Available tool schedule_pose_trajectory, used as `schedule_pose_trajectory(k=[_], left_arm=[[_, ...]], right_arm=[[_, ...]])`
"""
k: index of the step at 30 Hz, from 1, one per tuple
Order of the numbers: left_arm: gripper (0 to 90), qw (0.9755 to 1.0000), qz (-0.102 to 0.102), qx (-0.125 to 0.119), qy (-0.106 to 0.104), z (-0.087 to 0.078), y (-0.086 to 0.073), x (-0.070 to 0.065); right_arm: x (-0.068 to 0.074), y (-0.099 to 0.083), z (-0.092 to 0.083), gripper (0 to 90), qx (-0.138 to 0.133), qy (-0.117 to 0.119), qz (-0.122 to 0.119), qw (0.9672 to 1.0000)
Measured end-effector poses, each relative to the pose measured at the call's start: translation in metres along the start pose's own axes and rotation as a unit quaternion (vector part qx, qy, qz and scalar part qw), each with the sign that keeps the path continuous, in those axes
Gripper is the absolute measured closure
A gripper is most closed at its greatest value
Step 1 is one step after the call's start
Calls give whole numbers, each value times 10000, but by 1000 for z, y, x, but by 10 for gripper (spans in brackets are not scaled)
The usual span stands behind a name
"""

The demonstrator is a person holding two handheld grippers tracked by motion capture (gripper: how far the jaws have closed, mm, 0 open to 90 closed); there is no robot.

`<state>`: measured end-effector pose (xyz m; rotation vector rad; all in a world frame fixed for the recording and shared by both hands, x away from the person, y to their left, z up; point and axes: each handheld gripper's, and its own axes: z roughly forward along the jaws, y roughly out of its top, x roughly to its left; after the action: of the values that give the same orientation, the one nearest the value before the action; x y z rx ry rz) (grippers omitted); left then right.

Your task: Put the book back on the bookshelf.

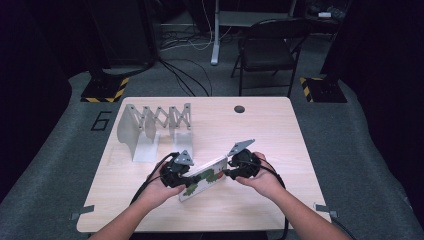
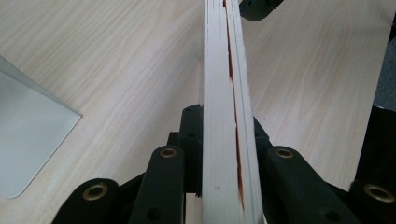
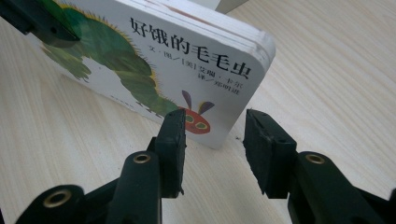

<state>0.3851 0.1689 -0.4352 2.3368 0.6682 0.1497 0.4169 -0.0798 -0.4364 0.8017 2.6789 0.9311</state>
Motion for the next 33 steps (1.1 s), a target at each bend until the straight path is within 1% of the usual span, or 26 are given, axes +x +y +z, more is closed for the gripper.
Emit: schedule_pose_trajectory(k=[1,2,3,4,6,7,8,9,11,12,14,15,18,20,21,22,23,24,27,30,31,32,33], left_arm=[[759,10000,-21,5,21,-1,0,0],[759,10000,3,13,23,-2,0,1],[759,10000,-25,1,-2,-3,0,0],[759,10000,-19,-13,42,-3,0,0],[759,10000,-4,10,44,-4,1,0],[759,10000,15,-3,93,-5,1,0],[759,10000,-11,8,89,-6,1,-1],[759,9999,4,6,142,-7,2,-1],[760,9999,-9,-12,126,-8,1,0],[760,9998,-26,-33,168,-10,1,-1],[760,9999,-60,-27,127,-14,2,0],[760,9998,-88,-93,167,-17,2,1],[760,9997,-115,-105,207,-20,2,2],[760,9994,-176,-139,264,-26,1,4],[759,9994,-176,-139,264,-26,1,4],[759,9991,-245,-150,306,-31,0,6],[759,9991,-245,-150,306,-31,0,6],[759,9989,-286,-189,304,-34,-1,8],[759,9984,-339,-221,408,-42,-3,11],[760,9975,-431,-296,479,-52,-7,16],[759,9965,-513,-352,561,-60,-9,20],[759,9960,-543,-378,596,-64,-11,22],[759,9960,-543,-378,596,-64,-11,22]], right_arm=[[1,0,0,590,11,-19,13,10000],[1,0,0,590,4,-22,13,10000],[2,-1,1,590,-1,-23,43,10000],[3,-1,1,590,12,1,89,10000],[3,-2,1,590,28,-10,91,10000],[3,-2,1,590,20,-23,51,10000],[3,-2,1,590,-1,12,50,10000],[3,-2,1,590,1,13,63,10000],[3,-2,0,590,7,-9,62,10000],[3,-2,-1,589,4,-7,65,10000],[3,-2,-1,586,-20,-7,88,10000],[3,-2,-1,584,-29,-9,93,10000],[3,-2,-2,576,-37,-5,92,10000],[4,-2,-3,561,-63,-8,137,9999],[4,-2,-3,561,-63,-8,137,9999],[4,-2,-4,552,-77,7,106,9999],[4,-2,-4,552,-77,7,106,9999],[5,-2,-4,549,-80,8,137,9999],[6,-2,-5,536,-102,5,163,9998],[7,-1,-6,527,-143,14,215,9997],[8,-1,-6,525,-163,-6,209,9996],[9,0,-6,523,-181,-23,205,9996],[9,0,-6,523,-181,-23,205,9996]])
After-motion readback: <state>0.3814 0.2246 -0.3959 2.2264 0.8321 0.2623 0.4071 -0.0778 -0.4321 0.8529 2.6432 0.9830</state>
